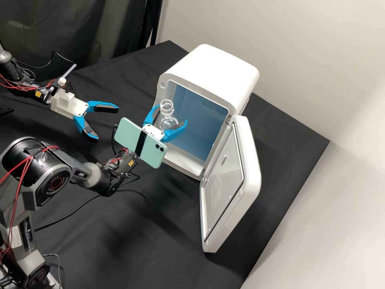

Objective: Place the flask in the incubator

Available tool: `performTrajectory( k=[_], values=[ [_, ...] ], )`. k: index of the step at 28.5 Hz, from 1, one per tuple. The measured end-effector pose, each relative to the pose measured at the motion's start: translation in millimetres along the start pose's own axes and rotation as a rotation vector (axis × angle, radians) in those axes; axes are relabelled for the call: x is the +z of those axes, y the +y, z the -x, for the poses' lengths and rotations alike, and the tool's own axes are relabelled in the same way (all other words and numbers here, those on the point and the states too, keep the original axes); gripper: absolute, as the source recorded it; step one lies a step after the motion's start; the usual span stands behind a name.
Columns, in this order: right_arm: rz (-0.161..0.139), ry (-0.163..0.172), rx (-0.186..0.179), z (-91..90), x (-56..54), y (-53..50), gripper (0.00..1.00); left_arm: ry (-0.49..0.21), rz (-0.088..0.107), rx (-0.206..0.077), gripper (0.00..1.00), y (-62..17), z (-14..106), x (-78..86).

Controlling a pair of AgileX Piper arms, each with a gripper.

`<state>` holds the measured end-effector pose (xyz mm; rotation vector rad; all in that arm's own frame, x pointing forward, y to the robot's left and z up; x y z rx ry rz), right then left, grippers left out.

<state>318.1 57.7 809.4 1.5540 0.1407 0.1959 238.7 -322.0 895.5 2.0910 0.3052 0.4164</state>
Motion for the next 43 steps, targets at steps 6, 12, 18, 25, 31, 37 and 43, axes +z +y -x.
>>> performTrajectory(
  k=[6,12,18,25,31,37,43],
  values=[
    [-0.002,-0.027,-0.027,-7.2,10.1,-9.6,0.0,0.0,0.0,0.0,1.0,0.0,0.0,0.0],
    [-0.003,-0.047,-0.041,-16.8,20.6,-17.3,0.0,0.0,0.0,0.0,1.0,0.0,0.0,0.0],
    [0.01,-0.103,-0.038,-18.3,40.5,-17.1,0.0,0.0,0.0,0.0,1.0,0.0,0.0,0.0],
    [0.016,-0.179,-0.02,-15.3,65.8,-11.2,0.0,0.0,0.0,0.0,1.0,0.0,0.0,0.0],
    [0.018,-0.189,-0.012,-17.1,70.0,-10.0,0.0,0.0,0.0,0.0,1.0,0.0,0.0,0.0],
    [0.017,-0.173,0.0,-25.8,70.2,-8.3,0.0,0.0,0.0,0.0,1.0,0.0,0.0,0.0],
    [-0.035,-0.133,-0.01,-31.3,66.5,-8.2,0.0,0.0,0.0,0.0,1.0,0.0,0.0,0.0]
  ],
)
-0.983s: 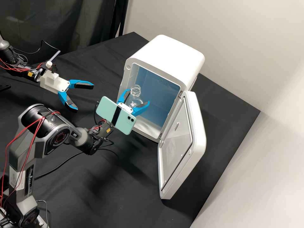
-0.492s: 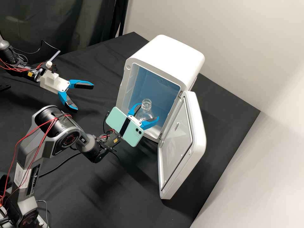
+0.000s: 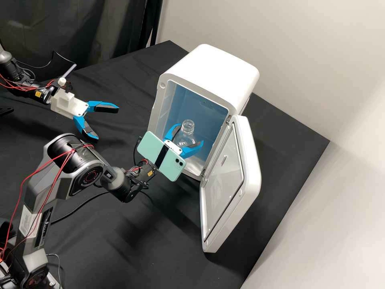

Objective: Place the flask in the incubator

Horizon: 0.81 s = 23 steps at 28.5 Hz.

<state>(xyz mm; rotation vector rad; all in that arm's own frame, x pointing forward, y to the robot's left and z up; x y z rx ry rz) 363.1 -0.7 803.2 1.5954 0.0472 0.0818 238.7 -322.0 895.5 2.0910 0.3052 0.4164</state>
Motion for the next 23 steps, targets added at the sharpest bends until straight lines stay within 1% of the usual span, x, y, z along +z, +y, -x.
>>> performTrajectory(
  k=[2,4,10,12,15,17,19,23],
  values=[
    [-0.003,0.004,-0.01,-1.2,1.0,-2.1,0.0,0.0,0.0,0.0,1.0,0.0,0.0,0.0],
    [-0.016,0.005,-0.017,-3.0,2.5,-3.9,0.0,0.0,0.0,0.0,1.0,0.0,0.0,0.0],
    [-0.017,0.013,-0.022,-15.4,7.2,-7.9,0.0,0.0,0.0,0.0,1.0,0.0,0.0,0.0],
    [-0.025,0.018,-0.019,-20.1,7.4,-7.7,0.0,0.0,0.0,0.0,1.0,0.0,0.0,0.0],
    [-0.03,0.029,-0.029,-26.5,8.7,-9.8,0.0,0.0,0.0,0.0,1.0,0.0,0.0,0.0],
    [-0.026,0.03,-0.035,-30.7,9.7,-10.8,0.0,0.0,0.0,0.0,1.0,0.0,0.0,0.0],
    [-0.026,0.031,-0.035,-32.4,10.5,-11.4,0.0,0.0,0.0,0.0,1.0,0.0,0.0,0.0],
    [-0.025,0.011,-0.051,-35.8,14.2,-14.3,0.0,0.0,0.0,0.0,1.0,0.0,0.0,0.0]
  ],
)
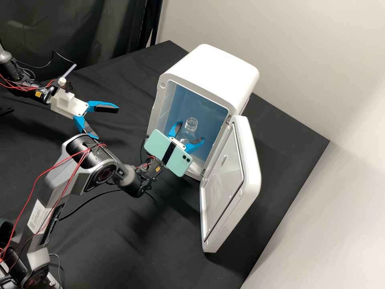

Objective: Place the flask in the incubator

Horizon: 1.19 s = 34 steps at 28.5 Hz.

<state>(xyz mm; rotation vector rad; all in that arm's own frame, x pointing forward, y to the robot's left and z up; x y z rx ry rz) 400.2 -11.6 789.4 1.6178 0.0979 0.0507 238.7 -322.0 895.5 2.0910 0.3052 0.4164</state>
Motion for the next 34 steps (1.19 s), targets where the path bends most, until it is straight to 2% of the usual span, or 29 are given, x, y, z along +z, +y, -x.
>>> performTrajectory(
  k=[12,30,34],
  values=[
    [0.002,-0.017,-0.012,-19.7,12.4,-7.1,0.0,0.0,0.0,0.0,1.0,0.0,0.0,0.0],
    [0.013,-0.017,-0.005,-51.2,20.1,-7.4,0.0,0.0,0.0,0.001,1.0,0.2,-0.2,0.0],
    [0.014,-0.026,-0.009,-58.3,22.0,-7.4,0.0,-0.001,-0.001,0.005,1.0,1.3,-1.5,-0.1]
  ],
)
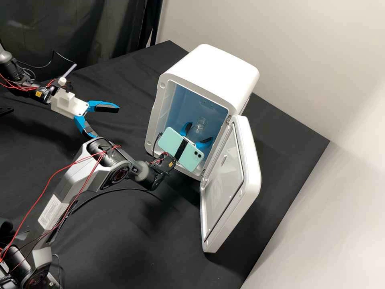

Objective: Place the flask in the incubator

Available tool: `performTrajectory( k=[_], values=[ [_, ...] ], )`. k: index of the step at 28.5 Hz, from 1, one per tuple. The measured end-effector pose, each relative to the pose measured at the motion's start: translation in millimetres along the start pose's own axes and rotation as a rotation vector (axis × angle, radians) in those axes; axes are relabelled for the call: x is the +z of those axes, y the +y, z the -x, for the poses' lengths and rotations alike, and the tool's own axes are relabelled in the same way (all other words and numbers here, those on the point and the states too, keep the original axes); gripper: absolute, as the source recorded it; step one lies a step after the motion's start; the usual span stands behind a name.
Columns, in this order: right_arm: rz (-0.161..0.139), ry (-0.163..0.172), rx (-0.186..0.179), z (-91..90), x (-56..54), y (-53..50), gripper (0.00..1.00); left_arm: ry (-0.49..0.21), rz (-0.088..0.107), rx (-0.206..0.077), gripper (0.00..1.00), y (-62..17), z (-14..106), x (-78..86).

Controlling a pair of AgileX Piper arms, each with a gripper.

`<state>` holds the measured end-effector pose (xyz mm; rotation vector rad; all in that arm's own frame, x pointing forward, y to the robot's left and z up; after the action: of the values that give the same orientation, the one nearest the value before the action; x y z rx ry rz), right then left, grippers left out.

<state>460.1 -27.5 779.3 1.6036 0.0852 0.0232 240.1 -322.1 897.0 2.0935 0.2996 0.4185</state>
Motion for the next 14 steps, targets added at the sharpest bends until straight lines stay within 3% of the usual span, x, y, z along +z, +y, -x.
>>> performTrajectory(
  k=[4,6,14],
  values=[
    [-0.029,0.015,0.0,-7.2,-2.4,-3.9,0.0,0.001,0.001,-0.005,1.0,-1.6,-1.1,-0.5],
    [-0.033,0.027,-0.005,-12.7,-5.0,-8.5,0.0,0.001,0.002,-0.008,1.0,-2.2,-1.3,-0.7],
    [-0.035,0.025,-0.043,-17.8,-13.0,-19.9,0.0,0.0,0.002,-0.005,1.0,-1.9,-1.3,-0.6]
  ],
)
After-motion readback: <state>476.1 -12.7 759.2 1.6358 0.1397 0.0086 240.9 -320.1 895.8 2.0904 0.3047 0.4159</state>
